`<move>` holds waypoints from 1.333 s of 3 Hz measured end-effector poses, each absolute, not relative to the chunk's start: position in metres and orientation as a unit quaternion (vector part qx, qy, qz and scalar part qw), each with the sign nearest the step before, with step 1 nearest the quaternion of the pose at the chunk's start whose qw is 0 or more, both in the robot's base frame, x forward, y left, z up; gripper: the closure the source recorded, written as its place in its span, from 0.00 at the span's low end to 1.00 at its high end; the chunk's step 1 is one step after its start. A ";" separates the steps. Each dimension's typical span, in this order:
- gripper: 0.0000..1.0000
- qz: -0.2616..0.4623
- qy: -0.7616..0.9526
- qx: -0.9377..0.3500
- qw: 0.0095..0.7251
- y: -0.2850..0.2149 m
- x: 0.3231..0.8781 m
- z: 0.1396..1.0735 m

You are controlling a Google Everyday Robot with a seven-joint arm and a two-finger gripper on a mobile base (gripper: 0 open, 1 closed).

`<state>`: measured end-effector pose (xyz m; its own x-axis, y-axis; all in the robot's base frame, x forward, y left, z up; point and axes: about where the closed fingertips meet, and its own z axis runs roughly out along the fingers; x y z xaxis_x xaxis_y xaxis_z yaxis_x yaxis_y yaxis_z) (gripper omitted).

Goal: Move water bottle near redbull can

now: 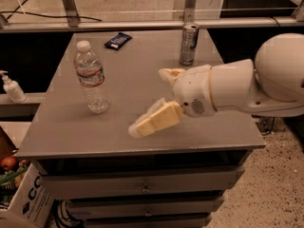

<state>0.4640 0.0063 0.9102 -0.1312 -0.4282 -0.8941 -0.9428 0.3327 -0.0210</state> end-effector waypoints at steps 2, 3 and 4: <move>0.00 0.329 0.673 -0.451 0.485 0.068 0.506 0.894; 0.00 0.327 0.668 -0.440 0.503 0.087 0.532 0.898; 0.00 0.326 0.658 -0.446 0.512 0.112 0.552 0.907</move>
Offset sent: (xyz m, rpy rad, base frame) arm 0.0785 0.0889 -0.0246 0.2046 -0.0464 -0.0949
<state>0.5519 0.1119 0.9069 -0.0777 -0.2531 -0.9643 -0.9206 0.3894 -0.0281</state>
